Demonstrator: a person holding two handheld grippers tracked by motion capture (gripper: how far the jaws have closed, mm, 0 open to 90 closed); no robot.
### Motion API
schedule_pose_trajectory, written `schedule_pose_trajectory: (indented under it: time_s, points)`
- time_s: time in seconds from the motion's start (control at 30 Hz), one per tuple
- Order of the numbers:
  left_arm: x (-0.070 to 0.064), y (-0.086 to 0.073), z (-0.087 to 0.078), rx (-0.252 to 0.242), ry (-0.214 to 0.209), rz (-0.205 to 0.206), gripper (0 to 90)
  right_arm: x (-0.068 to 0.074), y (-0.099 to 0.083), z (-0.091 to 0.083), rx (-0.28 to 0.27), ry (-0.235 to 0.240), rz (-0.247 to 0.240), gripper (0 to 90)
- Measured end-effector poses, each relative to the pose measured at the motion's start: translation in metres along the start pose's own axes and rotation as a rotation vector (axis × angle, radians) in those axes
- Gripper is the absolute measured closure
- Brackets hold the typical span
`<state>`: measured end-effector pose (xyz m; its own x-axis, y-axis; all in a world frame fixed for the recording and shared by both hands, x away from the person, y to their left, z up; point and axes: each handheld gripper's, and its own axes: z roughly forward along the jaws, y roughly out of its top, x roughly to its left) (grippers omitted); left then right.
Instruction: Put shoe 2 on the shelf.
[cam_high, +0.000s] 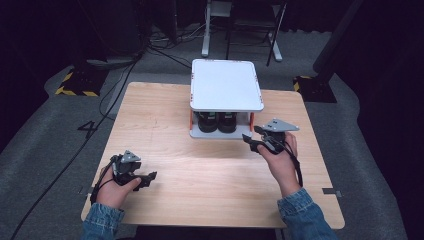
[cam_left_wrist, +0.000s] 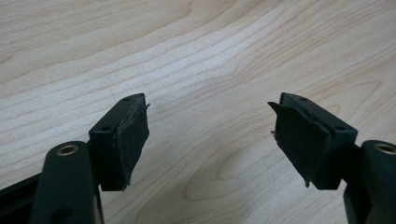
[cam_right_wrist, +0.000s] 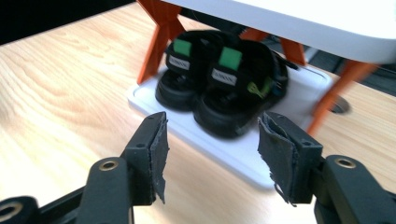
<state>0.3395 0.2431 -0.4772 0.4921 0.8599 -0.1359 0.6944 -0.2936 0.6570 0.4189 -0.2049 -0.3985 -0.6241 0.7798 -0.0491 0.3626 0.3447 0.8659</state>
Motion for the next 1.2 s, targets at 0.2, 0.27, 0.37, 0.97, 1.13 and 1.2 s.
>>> schedule_pose_trajectory:
  time_s: [0.2, 0.27, 0.37, 0.97, 1.13, 1.2]
  points:
    - [0.005, 0.000, -0.008, -0.016, 0.014, -0.010, 26.5, -0.009, -0.003, -0.030, 0.045, -0.007, 0.026, 35.3]
    - [0.006, 0.000, -0.010, -0.021, 0.019, -0.017, 26.5, -0.012, -0.007, -0.040, 0.042, -0.021, 0.031, 30.6]
    - [0.008, 0.000, -0.012, -0.030, 0.025, -0.017, 26.3, -0.020, -0.015, -0.052, 0.043, -0.039, 0.035, 24.8]
    - [0.024, 0.013, -0.008, -0.041, 0.050, -0.029, 25.0, -0.080, -0.086, -0.090, 0.145, -0.131, 0.153, 16.9]
    - [0.029, 0.010, -0.004, -0.032, 0.087, 0.005, 24.5, -0.096, -0.114, -0.089, 0.181, -0.144, 0.193, 16.5]
    - [0.030, 0.009, -0.003, -0.028, 0.100, 0.016, 24.0, -0.102, -0.125, -0.085, 0.191, -0.135, 0.196, 16.5]
